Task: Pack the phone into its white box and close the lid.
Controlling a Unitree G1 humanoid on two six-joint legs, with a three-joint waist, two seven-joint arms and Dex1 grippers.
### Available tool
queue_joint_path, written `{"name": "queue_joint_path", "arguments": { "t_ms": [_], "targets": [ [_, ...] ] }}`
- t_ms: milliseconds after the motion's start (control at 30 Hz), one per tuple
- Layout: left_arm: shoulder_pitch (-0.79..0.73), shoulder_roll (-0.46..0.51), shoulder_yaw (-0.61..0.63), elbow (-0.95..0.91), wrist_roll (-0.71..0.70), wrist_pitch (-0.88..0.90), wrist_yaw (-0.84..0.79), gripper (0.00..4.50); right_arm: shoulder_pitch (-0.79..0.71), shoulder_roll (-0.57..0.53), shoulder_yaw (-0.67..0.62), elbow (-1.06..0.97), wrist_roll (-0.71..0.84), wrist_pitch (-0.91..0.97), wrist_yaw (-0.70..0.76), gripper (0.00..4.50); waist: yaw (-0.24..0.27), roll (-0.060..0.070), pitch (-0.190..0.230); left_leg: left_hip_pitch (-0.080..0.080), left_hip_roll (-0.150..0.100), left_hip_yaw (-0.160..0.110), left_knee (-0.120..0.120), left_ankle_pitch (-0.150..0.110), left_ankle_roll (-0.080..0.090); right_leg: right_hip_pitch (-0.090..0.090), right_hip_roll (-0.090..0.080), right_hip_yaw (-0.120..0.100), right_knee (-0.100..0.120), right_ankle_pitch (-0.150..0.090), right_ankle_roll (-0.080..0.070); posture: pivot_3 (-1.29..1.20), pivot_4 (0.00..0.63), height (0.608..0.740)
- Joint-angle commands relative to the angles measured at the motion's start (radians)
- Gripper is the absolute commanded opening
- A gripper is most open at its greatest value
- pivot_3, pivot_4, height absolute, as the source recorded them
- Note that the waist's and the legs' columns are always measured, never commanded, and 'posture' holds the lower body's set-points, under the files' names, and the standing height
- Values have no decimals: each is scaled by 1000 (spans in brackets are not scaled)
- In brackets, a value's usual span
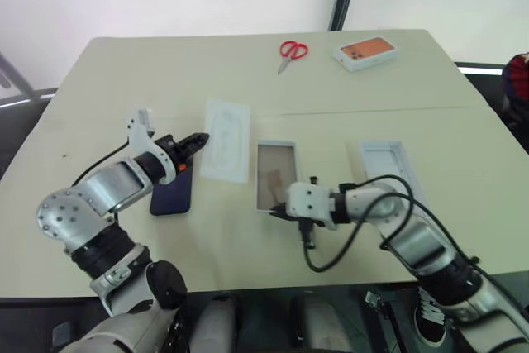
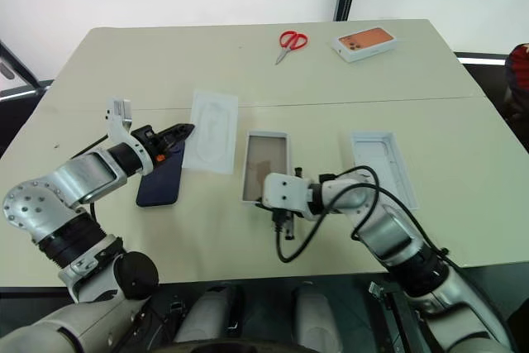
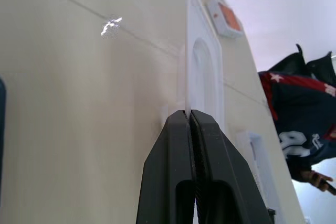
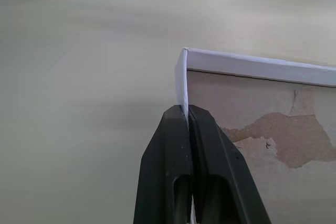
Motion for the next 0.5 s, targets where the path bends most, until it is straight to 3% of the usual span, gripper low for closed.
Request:
{"name": "queue_joint_path", "arguments": {
  "t_ms": [33,200,300,367,433,500],
  "targets": [
    [-9,-5,-6,-5,-36,-3,24,0,-36,31,34,37,-47,-3,-13,40,2,-1,0,0,-1,0,0,0,0,0,-1,0,0,0,0,0,150,740],
    [-7,-18,-23,1,-48,-9,52,0,-76,64,53,83,-72,-9,-1,40,-2,-1,0,0,0,0,0,0,0,0,0,0,0,0,0,0,150,740],
    [1,-33,-41,0,-47,-13,74,0,-80,72,42,76,-66,-23,0,887,-2,-1,0,0,0,0,0,0,0,-1,0,0,0,0,0,0,150,740],
    [9,-42,-48,2,-52,-8,84,0,-72,72,14,64,-52,-51,-6,2020,-2,-1,0,0,0,0,0,0,0,-1,0,0,0,0,0,0,150,740],
    [17,-54,-56,1,-56,-3,95,0,-58,61,-34,34,-10,-52,2,2815,-2,-1,0,0,0,0,0,0,0,-1,0,0,0,0,0,0,150,740],
    [18,-79,-53,8,-61,-5,117,0,-37,38,-93,-11,52,-18,26,2815,1,-1,0,0,0,0,0,0,0,-1,0,0,0,0,0,0,150,740]
  ]
}}
